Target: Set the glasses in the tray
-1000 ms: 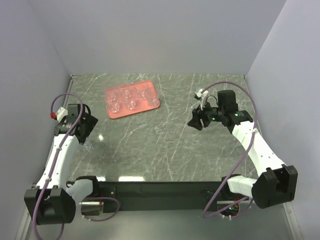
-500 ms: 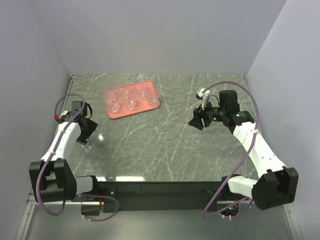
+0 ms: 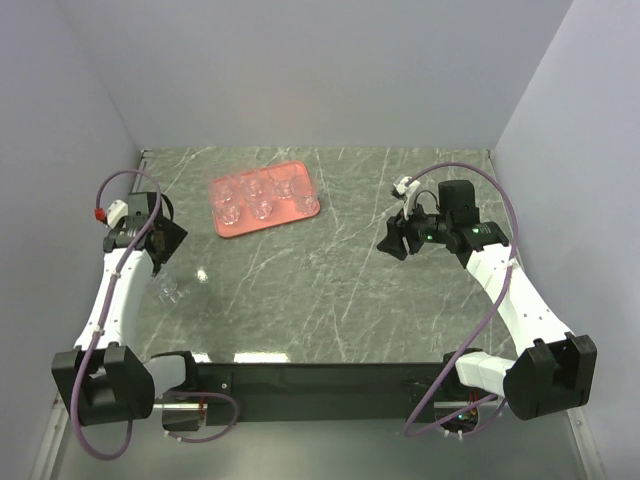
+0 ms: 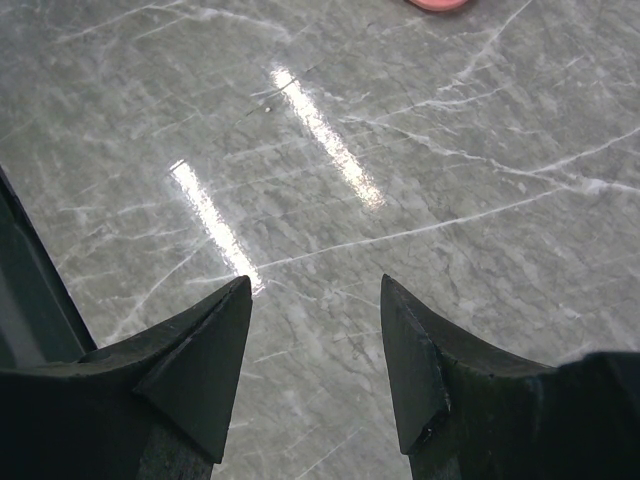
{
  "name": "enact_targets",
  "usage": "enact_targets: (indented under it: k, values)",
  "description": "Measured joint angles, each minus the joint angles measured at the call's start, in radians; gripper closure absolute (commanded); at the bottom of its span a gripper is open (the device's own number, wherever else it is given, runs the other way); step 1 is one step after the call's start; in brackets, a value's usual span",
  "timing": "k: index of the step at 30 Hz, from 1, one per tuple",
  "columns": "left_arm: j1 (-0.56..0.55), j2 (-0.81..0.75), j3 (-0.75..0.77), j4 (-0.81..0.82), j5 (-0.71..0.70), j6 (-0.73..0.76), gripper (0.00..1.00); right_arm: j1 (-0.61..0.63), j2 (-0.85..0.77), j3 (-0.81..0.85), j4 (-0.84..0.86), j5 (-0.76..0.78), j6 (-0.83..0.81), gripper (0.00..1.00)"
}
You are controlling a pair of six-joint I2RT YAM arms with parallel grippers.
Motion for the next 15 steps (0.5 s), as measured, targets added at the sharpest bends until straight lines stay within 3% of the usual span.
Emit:
enact_targets:
  k: [9,15]
  values:
    - [0.051,0.127,0.008,0.048,0.01,0.047,0.26,-0.001,0.0,-0.001,0.0,-0.001,0.0,0.39]
    - [0.063,0.193,0.006,0.079,0.05,0.05,0.43,-0.011,-0.001,-0.001,-0.001,-0.01,0.0,0.39]
